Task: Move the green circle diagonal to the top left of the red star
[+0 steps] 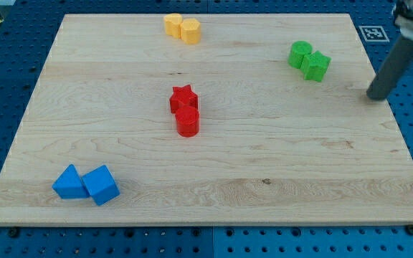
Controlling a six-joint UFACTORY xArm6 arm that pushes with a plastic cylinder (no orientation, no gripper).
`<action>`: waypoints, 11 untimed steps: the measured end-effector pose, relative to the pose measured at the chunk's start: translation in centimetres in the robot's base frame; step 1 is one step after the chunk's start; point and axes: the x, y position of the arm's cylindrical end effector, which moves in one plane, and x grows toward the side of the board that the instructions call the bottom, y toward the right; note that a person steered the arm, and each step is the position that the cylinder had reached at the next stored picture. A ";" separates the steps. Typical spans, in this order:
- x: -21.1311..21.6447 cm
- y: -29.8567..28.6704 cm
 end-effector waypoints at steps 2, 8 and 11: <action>-6.3 -9.2; -9.6 -28.9; -8.7 -38.7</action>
